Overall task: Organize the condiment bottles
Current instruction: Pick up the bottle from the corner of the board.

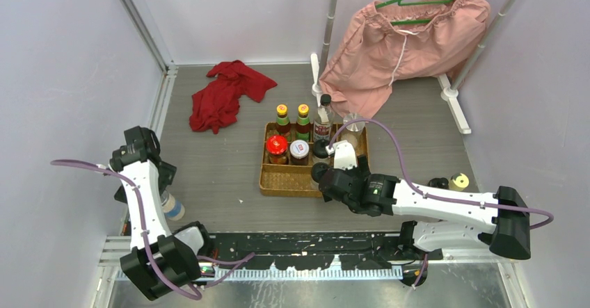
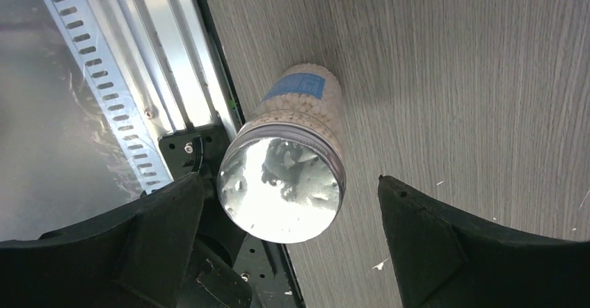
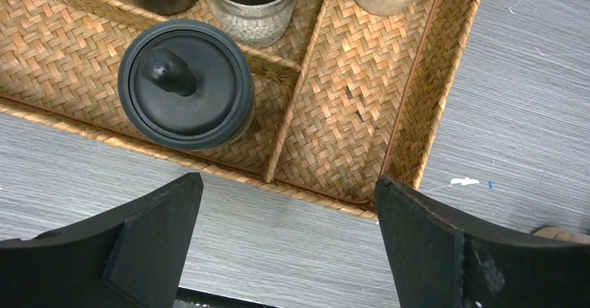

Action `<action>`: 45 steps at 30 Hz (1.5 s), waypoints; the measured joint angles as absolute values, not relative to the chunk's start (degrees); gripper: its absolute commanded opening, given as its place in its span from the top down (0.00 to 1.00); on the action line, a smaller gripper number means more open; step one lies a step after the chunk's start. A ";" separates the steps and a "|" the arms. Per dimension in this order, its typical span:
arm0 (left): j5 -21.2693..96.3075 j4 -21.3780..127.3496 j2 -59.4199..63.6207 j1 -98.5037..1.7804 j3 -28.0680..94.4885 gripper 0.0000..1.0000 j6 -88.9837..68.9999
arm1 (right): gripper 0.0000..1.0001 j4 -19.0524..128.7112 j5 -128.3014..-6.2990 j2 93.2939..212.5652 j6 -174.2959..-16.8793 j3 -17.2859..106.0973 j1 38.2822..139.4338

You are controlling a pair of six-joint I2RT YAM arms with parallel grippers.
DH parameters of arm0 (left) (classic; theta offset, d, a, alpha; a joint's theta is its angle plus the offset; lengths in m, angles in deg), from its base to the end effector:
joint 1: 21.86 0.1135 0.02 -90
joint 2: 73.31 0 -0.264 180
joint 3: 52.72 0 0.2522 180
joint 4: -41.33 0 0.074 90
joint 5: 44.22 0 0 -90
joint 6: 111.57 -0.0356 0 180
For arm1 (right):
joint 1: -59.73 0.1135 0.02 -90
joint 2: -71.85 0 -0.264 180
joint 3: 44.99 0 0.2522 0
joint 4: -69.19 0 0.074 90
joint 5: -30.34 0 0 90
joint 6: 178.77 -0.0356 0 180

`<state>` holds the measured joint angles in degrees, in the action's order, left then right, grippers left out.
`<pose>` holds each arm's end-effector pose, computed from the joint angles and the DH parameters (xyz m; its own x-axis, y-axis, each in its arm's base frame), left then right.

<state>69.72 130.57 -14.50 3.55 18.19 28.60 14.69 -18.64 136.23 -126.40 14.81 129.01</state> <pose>0.1325 0.0790 0.2883 -0.2002 -0.8722 -0.4464 -0.9797 0.1827 0.0825 0.0958 0.1873 0.2449 -0.5984 -0.2799 -0.7507 -0.2791 0.9511 -0.1322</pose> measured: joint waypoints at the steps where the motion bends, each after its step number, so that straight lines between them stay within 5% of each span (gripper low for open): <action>1: 69.66 130.35 -14.46 3.74 18.21 0.05 28.36 | 0.00 14.72 -18.64 136.23 -126.40 14.77 129.01; 22: 67.25 129.00 -14.30 5.60 18.05 0.36 25.85 | 0.00 15.11 -18.91 136.23 -126.42 14.07 128.98; 45: 59.45 125.33 -14.17 4.95 18.36 0.50 20.43 | 0.00 15.11 -19.06 136.23 -126.40 13.90 128.98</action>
